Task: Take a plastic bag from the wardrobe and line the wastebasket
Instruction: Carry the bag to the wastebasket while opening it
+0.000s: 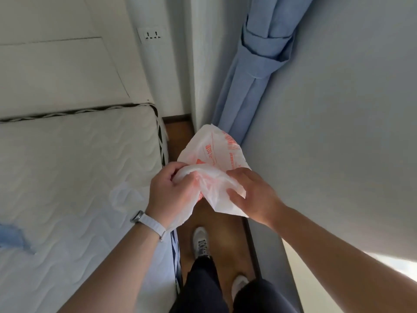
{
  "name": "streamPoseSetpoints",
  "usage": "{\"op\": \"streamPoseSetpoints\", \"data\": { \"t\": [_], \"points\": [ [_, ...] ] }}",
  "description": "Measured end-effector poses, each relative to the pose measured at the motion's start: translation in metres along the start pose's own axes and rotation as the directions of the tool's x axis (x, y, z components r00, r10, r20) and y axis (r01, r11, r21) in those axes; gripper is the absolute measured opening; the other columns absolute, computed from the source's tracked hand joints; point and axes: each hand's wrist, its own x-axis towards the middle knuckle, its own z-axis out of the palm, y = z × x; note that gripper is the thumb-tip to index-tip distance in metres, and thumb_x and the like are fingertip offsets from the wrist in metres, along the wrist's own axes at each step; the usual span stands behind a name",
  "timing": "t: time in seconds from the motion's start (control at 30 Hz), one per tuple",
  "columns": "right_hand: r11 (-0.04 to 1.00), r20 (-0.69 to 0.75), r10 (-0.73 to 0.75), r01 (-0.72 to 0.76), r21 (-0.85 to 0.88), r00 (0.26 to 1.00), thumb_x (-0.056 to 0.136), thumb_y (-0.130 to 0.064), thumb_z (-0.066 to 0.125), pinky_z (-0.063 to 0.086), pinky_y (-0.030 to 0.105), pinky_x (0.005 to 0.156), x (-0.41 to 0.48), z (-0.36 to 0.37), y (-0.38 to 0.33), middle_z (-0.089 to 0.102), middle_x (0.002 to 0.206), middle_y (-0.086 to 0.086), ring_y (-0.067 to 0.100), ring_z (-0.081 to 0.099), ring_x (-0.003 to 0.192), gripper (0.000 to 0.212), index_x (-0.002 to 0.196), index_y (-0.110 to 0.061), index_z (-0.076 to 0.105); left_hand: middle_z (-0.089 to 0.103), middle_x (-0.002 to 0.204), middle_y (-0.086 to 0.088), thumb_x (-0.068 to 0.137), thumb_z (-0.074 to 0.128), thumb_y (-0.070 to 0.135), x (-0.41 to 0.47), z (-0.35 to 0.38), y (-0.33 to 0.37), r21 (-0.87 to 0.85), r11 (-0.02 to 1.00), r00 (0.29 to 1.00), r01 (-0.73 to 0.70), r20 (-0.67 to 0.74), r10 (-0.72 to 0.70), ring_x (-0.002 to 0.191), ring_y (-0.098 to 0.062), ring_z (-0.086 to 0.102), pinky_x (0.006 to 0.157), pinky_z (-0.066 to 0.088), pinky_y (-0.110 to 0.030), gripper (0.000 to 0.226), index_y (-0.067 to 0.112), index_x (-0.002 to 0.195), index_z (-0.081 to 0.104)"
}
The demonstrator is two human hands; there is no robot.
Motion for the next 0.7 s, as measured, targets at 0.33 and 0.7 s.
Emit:
{"op": "streamPoseSetpoints", "data": {
  "t": [0.33,0.7],
  "points": [
    [0.990,0.082,0.027,-0.038,0.135,0.996,0.094,-0.038,0.051,0.043,0.030,0.096,0.110,0.094,0.039,0.051,0.130,-0.011,0.010,0.048,0.115,0.039,0.132,-0.031,0.045,0.068,0.084,0.005,0.077,0.071,0.005,0.108,0.018,-0.094,0.074,0.997,1.000,0.025,0.008,-0.025,0.072,0.002,0.063,0.050,0.047,-0.009,0.018,0.019,0.086,0.066],
    [0.955,-0.088,0.105,-0.076,0.288,0.991,0.094,-0.025,0.053,0.041,0.027,0.094,0.172,0.280,0.165,0.059,0.122,-0.002,0.014,0.051,0.110,0.032,0.126,-0.020,0.054,0.066,0.083,0.010,0.083,0.067,0.024,0.191,0.094,-0.293,0.133,0.990,0.999,0.041,-0.011,-0.040,0.078,-0.005,0.064,0.052,0.046,-0.008,0.008,0.027,0.090,0.065]
  ]
}}
